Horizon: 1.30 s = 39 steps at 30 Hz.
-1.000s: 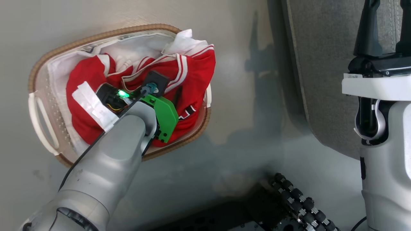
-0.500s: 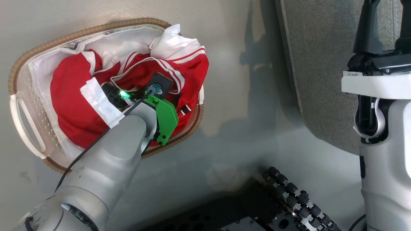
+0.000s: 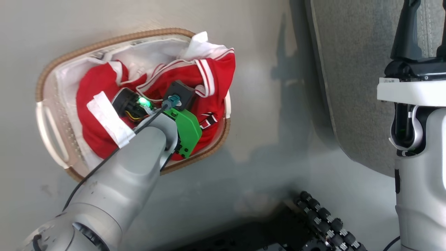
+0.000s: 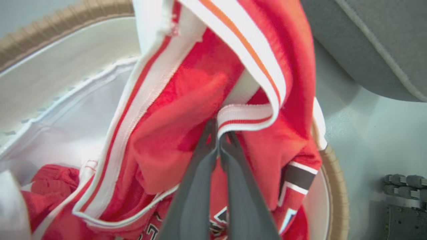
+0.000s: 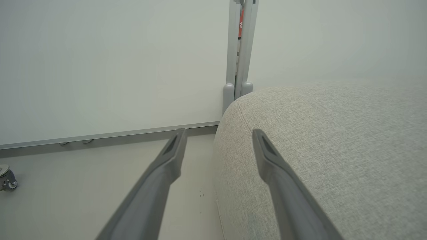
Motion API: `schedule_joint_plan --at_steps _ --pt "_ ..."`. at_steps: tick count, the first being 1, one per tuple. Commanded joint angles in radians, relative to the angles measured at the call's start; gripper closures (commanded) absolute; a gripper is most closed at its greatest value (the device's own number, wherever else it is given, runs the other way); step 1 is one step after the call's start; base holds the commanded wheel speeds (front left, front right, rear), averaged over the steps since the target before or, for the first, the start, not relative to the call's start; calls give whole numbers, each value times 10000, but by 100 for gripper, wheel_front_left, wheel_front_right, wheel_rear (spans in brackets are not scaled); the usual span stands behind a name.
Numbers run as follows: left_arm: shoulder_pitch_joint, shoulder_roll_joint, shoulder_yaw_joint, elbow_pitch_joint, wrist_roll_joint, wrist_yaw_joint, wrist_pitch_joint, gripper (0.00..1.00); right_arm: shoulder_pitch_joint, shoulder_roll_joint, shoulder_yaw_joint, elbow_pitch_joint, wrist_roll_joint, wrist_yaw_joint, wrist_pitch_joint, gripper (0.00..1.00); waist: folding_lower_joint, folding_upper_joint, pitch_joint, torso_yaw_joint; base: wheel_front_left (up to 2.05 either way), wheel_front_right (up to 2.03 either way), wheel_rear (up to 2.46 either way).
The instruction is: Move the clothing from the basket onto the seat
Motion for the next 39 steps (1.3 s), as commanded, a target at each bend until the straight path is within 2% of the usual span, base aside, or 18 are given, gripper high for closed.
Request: schedule_joint_plan --at_steps 1,10,16,22,33,39 --pt "219 1 -55 -144 -120 -16 -162 100 215 -38 -60 93 -120 -6 -49 0 0 0 -608 443 0 0 0" --pt "812 49 63 -1606 -569 -17 -561 100 1072 -41 -366 674 -760 -8 -49 0 0 0 -2697 1376 0 0 0" --pt "1414 452 653 -3282 -426 -17 -559 100 1905 -44 -531 1085 -1057 -6 -49 0 0 0 -4214 1891 0 0 0" --pt "1708 837 968 -4402 -336 -17 -554 100 2760 -44 -503 1463 -1168 -6 -49 0 0 0 -5659 2202 0 0 0" --pt "620 1581 838 -5353 -689 -18 -61 100 3914 -41 -104 1993 -1083 -6 -49 0 0 0 -7819 2392 0 0 0" --pt "-145 1997 837 -5963 -1057 -18 602 100 4338 -41 46 2076 -1116 -6 -49 0 0 0 -8422 2407 0 0 0"
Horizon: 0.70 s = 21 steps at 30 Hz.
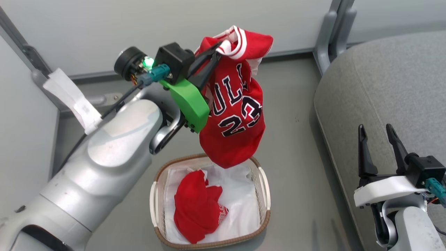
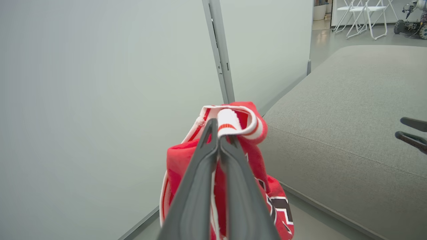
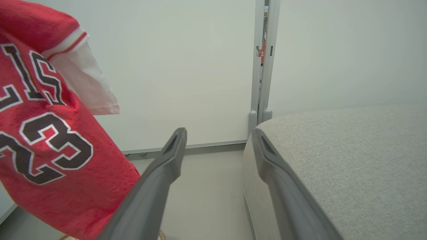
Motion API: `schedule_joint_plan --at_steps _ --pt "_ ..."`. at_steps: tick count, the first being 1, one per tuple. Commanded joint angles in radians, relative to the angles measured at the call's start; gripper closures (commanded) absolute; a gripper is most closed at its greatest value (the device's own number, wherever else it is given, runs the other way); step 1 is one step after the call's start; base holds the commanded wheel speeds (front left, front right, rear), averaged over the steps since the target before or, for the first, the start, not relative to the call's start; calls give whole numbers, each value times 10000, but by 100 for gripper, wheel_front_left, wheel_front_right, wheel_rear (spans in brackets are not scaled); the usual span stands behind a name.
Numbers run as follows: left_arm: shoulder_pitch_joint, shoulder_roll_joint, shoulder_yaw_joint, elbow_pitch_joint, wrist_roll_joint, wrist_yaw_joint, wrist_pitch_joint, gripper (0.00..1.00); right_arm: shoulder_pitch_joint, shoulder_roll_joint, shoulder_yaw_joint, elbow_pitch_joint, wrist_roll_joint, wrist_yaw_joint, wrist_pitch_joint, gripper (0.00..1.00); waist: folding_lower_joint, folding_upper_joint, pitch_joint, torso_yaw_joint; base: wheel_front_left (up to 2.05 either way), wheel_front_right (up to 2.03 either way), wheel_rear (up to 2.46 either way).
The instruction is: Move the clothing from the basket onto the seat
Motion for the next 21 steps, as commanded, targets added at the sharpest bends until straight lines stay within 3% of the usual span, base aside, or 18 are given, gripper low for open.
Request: schedule_joint_plan --at_steps 1,9,21 --pt "-264 131 28 -147 -131 -18 109 100 224 -47 46 26 7 -6 -49 0 1 0 -921 268 0 0 0" --pt "-807 280 54 -610 -501 -18 551 100 -47 -42 878 -37 175 -6 -49 0 1 0 -1087 205 0 0 0" --pt "-556 269 -74 -894 -611 19 434 100 -1229 -50 4408 408 150 -7 -49 0 1 0 -1175 317 0 0 0"
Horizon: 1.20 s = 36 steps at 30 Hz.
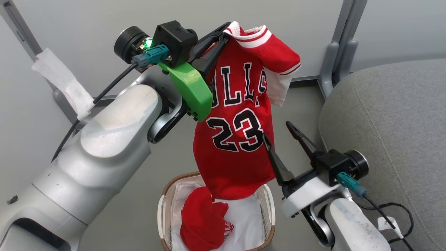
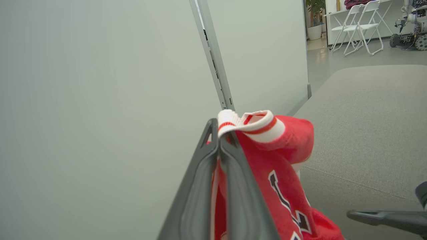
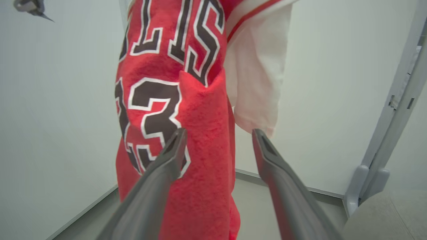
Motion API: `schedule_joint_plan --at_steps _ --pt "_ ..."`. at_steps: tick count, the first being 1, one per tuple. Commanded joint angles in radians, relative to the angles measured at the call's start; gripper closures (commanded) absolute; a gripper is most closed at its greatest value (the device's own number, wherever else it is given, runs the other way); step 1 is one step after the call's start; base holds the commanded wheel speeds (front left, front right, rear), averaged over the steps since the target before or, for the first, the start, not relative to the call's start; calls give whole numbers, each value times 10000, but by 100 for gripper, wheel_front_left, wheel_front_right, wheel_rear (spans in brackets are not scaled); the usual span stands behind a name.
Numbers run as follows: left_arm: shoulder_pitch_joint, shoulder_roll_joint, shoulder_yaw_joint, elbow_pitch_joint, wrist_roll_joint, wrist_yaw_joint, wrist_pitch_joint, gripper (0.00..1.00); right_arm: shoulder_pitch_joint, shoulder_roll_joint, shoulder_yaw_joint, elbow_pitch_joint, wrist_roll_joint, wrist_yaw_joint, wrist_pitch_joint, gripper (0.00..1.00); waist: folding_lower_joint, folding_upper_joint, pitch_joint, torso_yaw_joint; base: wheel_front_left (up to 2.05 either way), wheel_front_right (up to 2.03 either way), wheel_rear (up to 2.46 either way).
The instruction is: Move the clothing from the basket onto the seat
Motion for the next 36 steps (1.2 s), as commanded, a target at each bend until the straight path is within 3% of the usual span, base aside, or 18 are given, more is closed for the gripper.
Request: schedule_joint_plan --at_steps 1,18,32,33,34,35,36 --pt "105 -2 -22 -86 -18 32 -56 100 -261 -52 186 227 -116 -10 -49 0 1 0 -18 59 0 0 0" --pt "56 -467 -338 -544 -42 56 -109 100 -2641 -49 1607 3633 39 -10 -49 0 1 0 -153 464 0 0 0" --pt "269 -521 -519 -898 -214 72 -59 100 -3691 -49 2102 3743 800 -10 -49 0 1 0 -268 707 0 0 0" --pt "277 -516 -509 -891 -243 78 -56 100 -3740 -48 2103 3729 838 -10 -49 9 1 0 -266 719 0 0 0" --pt "287 -505 -489 -885 -269 91 -56 100 -3770 -48 2100 3701 910 -10 -49 54 1 0 -262 735 0 0 0" --pt "298 -495 -475 -891 -285 110 -55 100 -3798 -48 2092 3693 944 -10 -49 73 1 0 -257 746 0 0 0" --pt "317 -478 -453 -892 -329 129 -53 100 -3825 -48 2088 3708 966 -10 -49 100 1 0 -249 756 0 0 0"
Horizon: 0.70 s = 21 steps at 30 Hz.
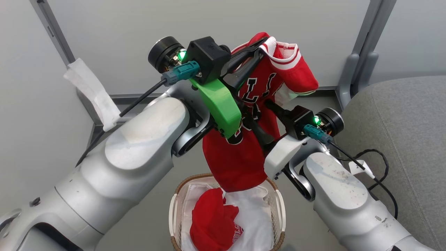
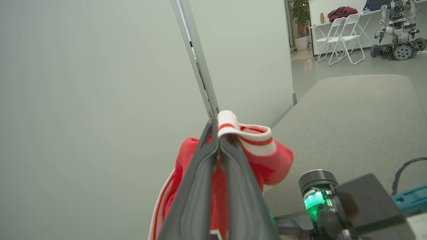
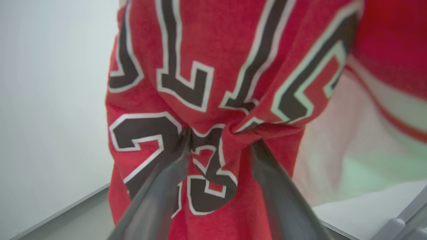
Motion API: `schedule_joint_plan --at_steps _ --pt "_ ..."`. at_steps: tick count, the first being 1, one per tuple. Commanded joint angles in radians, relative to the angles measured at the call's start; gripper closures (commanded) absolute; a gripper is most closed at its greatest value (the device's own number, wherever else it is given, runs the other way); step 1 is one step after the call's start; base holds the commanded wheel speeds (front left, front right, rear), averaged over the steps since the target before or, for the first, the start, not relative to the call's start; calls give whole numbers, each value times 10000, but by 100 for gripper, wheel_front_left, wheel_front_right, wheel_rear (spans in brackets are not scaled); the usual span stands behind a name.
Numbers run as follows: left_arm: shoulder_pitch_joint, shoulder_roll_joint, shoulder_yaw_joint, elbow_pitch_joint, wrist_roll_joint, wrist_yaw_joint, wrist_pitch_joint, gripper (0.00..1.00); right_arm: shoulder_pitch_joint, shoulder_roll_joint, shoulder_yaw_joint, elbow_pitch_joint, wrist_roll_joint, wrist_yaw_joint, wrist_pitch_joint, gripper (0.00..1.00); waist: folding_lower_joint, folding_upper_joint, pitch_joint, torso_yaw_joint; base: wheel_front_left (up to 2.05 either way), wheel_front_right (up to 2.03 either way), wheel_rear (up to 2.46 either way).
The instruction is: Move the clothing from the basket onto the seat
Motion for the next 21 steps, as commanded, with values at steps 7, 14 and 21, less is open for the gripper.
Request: schedule_joint_plan --at_steps 7,14,21 --pt "296 325 160 180 -264 174 -1 100 -107 -40 -46 -22 -105 -10 -49 100 0 0 88 -26 0 0 0" --pt "562 668 361 712 -495 323 -45 100 140 -40 -286 -163 -330 -10 -49 100 0 0 177 -224 0 0 0" --pt "959 902 556 1317 -692 394 -530 0 412 -148 -974 -743 -647 -10 -49 100 0 0 288 -500 0 0 0"
